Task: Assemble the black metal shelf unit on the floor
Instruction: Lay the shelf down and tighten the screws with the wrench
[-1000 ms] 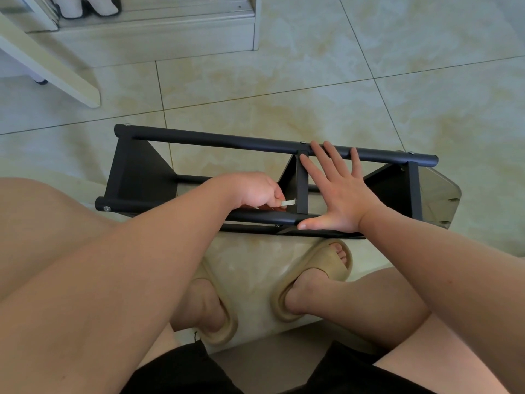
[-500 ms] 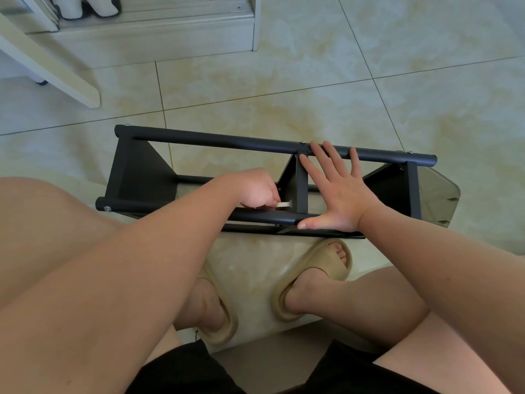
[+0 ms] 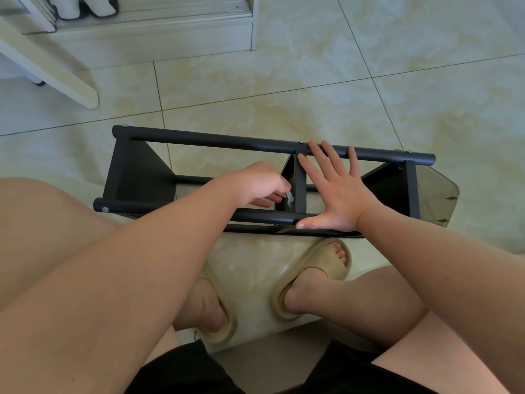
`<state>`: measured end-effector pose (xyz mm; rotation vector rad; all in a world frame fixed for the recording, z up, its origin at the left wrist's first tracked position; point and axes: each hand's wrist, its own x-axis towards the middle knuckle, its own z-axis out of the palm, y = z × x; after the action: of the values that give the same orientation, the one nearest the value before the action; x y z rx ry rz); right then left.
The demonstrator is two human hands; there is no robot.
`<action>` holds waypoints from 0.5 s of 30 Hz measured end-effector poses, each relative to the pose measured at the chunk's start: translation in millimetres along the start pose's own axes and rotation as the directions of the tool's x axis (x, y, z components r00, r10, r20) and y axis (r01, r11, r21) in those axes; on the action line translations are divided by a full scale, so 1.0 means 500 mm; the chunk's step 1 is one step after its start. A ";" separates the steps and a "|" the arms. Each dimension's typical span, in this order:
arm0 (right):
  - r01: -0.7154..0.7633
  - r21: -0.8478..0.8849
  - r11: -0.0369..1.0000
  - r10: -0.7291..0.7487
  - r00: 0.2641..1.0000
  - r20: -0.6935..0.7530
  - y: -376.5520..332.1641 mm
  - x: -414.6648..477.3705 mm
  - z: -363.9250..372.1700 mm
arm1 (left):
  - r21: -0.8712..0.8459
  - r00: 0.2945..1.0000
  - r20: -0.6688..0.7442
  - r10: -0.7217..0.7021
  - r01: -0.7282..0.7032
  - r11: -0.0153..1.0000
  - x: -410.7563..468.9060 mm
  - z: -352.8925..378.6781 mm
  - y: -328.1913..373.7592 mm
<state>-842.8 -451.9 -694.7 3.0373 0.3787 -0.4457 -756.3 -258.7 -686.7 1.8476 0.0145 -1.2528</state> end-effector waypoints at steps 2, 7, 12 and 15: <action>0.000 0.001 1.000 0.000 1.000 -0.002 0.000 -0.001 0.000 | -0.130 0.999 -0.006 -0.050 0.049 0.990 0.002 0.008 0.000; 0.000 0.004 1.000 0.000 1.000 0.002 0.000 -0.001 -0.002 | -0.144 0.987 -0.126 -0.102 0.084 0.986 0.008 0.020 0.001; 0.000 0.015 1.000 0.000 1.000 0.001 -0.001 -0.002 -0.003 | -0.145 0.977 -0.207 -0.058 0.028 0.989 0.005 0.025 0.008; 0.000 0.012 1.000 0.000 1.000 0.005 -0.002 -0.002 -0.004 | -0.130 0.979 -0.204 -0.016 -0.011 0.991 0.000 0.029 0.013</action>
<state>-843.3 -451.2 -692.6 3.0471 0.3772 -0.4565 -764.1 -272.0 -684.0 1.8544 0.2062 -1.0336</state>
